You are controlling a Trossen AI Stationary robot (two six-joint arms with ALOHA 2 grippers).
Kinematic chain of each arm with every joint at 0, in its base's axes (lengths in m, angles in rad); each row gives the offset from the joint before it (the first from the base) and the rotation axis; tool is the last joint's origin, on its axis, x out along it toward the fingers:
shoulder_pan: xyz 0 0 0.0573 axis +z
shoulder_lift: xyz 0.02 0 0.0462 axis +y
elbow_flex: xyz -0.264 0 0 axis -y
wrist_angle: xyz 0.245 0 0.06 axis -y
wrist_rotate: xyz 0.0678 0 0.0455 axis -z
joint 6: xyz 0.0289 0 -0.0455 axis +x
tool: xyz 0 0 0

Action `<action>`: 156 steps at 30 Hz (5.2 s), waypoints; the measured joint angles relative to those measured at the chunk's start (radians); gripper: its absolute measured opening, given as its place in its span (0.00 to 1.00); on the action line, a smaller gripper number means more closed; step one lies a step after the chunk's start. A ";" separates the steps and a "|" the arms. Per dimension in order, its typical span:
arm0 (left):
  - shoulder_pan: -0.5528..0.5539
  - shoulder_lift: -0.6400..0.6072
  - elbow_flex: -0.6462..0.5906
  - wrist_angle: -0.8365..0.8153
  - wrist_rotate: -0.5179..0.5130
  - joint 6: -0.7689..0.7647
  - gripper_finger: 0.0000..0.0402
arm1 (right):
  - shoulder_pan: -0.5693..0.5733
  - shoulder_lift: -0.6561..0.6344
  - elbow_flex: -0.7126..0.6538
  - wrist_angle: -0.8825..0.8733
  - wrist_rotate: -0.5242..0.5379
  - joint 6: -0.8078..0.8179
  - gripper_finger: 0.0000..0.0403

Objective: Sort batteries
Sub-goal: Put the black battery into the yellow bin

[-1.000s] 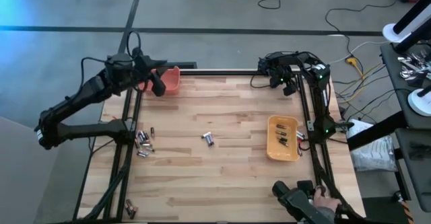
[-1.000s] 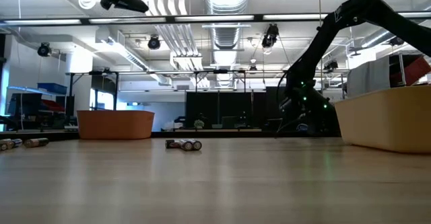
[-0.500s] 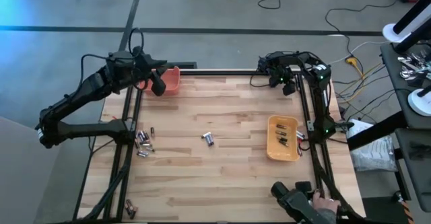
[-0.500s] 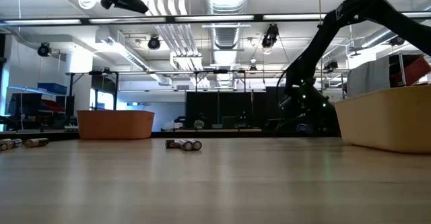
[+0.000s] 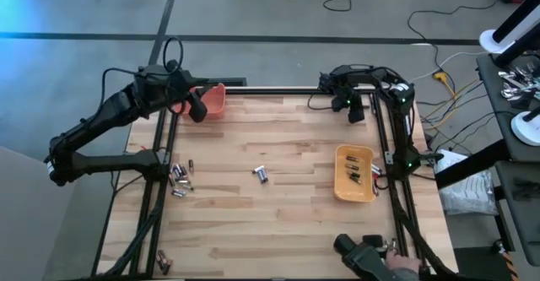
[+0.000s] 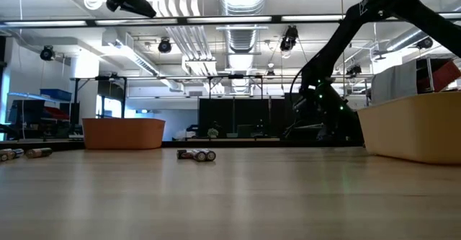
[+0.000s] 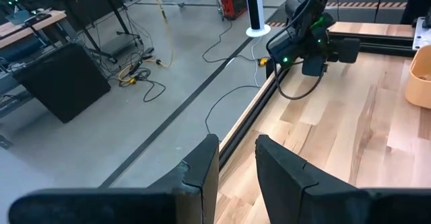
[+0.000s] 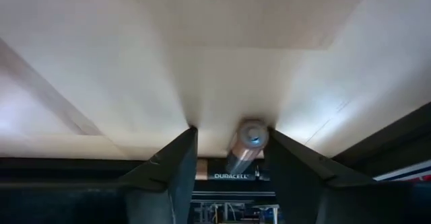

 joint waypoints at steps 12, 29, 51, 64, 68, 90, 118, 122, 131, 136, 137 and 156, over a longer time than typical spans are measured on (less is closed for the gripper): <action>0.000 -0.006 0.000 -0.007 0.000 0.026 0.20 | 0.010 -0.015 0.000 -0.003 -0.033 0.046 0.23; 0.000 -0.019 0.000 -0.009 0.000 0.027 0.20 | 0.014 -0.016 -0.003 -0.042 -0.072 0.122 0.14; 0.000 -0.162 -0.002 0.039 0.200 0.015 0.20 | 0.109 -0.262 0.068 -0.259 -0.385 0.297 0.12; -0.002 -0.178 -0.026 0.043 0.270 0.007 0.20 | 0.534 -0.582 0.041 -0.338 -0.619 0.735 0.11; -0.002 -0.166 -0.028 0.042 0.270 0.030 0.20 | 0.698 -0.604 -0.008 -0.272 -0.647 0.839 0.11; -0.003 -0.203 -0.028 0.003 0.270 0.020 0.20 | 0.915 -0.623 -0.565 0.145 -0.639 0.954 0.16; -0.003 -0.141 -0.028 0.074 0.270 -0.018 0.20 | 0.392 -0.637 -0.085 -0.080 -0.409 1.253 0.48; -0.003 -0.145 -0.028 0.055 0.270 -0.035 0.20 | 0.175 -0.570 -0.100 -0.078 -0.380 1.345 0.50; -0.003 -0.153 -0.028 0.046 0.270 -0.078 0.20 | -0.011 -0.309 0.025 -0.115 -0.294 0.907 0.50; -0.003 -0.152 -0.028 0.046 0.267 -0.108 0.20 | -0.011 -0.177 0.078 -0.225 -0.025 0.589 0.55; -0.003 -0.151 -0.028 0.046 0.266 -0.112 0.20 | -0.011 -0.157 0.078 -0.236 0.002 0.536 0.56; -0.003 -0.150 -0.028 0.046 0.262 -0.109 0.20 | -0.029 0.043 0.049 -0.234 0.092 0.309 0.74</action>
